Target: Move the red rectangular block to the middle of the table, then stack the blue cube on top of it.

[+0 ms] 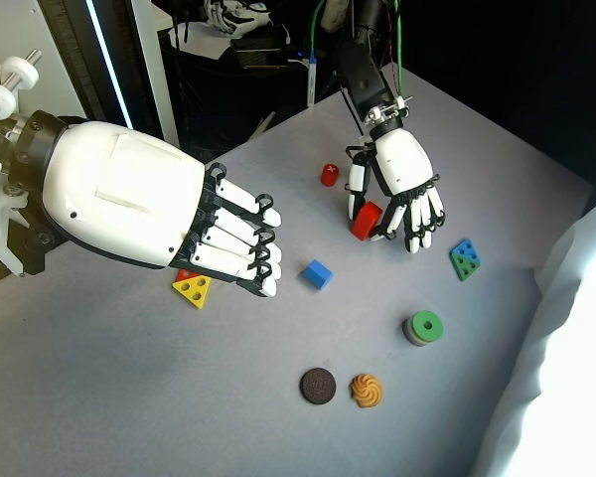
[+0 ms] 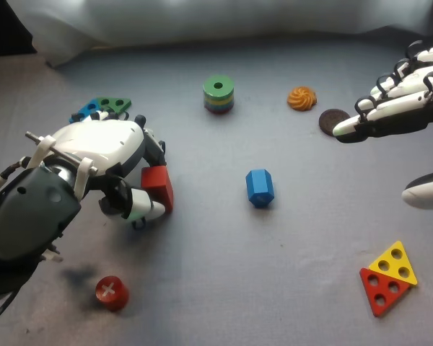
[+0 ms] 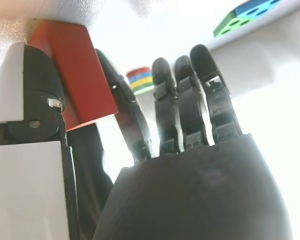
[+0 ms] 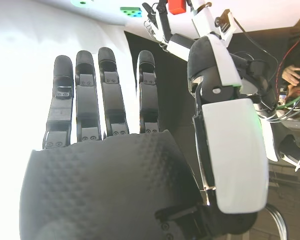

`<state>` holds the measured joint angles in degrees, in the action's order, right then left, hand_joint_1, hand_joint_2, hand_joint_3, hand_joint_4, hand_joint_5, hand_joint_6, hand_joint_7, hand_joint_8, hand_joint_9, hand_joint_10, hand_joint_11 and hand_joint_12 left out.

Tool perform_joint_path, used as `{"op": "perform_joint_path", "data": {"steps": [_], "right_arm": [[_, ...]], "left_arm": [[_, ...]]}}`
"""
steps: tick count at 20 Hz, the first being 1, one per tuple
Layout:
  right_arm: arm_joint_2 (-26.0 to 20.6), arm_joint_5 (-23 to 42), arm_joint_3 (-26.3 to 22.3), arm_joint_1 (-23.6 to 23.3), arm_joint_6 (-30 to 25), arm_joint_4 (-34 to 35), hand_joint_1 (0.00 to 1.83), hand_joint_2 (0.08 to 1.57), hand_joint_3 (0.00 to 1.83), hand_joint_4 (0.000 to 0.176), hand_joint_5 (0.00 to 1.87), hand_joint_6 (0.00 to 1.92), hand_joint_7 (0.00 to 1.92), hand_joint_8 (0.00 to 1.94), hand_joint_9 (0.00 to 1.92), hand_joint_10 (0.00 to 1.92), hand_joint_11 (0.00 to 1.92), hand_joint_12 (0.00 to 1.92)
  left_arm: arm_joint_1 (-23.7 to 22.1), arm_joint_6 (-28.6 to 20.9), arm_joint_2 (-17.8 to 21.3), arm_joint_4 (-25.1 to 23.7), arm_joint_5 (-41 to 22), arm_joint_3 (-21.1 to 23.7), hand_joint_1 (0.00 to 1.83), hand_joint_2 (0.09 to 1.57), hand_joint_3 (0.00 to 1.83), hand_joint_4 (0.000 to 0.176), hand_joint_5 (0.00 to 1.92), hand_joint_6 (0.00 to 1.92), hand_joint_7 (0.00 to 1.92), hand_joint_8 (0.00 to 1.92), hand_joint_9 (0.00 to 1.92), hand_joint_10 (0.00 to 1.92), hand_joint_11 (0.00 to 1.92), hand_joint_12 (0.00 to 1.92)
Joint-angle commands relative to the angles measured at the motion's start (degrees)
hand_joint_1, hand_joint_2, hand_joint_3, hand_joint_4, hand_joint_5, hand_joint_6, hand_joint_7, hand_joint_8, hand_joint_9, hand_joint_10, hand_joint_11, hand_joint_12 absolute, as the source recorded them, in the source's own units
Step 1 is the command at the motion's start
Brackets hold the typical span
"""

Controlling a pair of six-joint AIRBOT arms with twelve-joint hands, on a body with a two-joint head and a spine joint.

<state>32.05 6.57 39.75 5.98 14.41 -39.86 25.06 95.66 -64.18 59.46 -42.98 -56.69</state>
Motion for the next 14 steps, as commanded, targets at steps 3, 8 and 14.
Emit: {"op": "perform_joint_path", "data": {"steps": [3, 8, 14], "right_arm": [[-0.6, 4.6, 0.0, -0.7, -0.3, 0.8, 0.51, 1.22, 0.0, 0.0, 0.31, 0.0, 0.3, 0.0, 0.22, 0.0, 0.0, 0.58], [-0.6, 2.6, 0.0, -0.3, -1.7, 0.8, 0.52, 1.22, 0.0, 0.0, 0.31, 0.0, 0.3, 0.0, 0.23, 0.0, 0.0, 0.6], [-0.5, 2.6, 0.0, 0.3, -2.7, 1.2, 0.51, 1.22, 0.0, 0.0, 0.31, 0.0, 0.31, 0.0, 0.24, 0.01, 0.0, 0.61]], "left_arm": [[-1.5, 1.2, 0.2, -1.6, -4.4, 0.2, 1.07, 1.06, 0.0, 0.131, 1.08, 0.81, 0.42, 0.0, 0.27, 0.0, 0.0, 1.11], [-4.9, 4.5, 0.1, 0.2, -3.6, 0.2, 1.07, 1.06, 0.0, 0.132, 1.09, 0.8, 0.42, 0.0, 0.26, 0.0, 0.0, 1.13], [-10.8, 9.5, -1.1, 2.9, -2.0, 0.3, 1.06, 1.06, 0.0, 0.16, 1.08, 0.81, 0.39, 0.0, 0.25, 0.0, 0.0, 1.1]]}}
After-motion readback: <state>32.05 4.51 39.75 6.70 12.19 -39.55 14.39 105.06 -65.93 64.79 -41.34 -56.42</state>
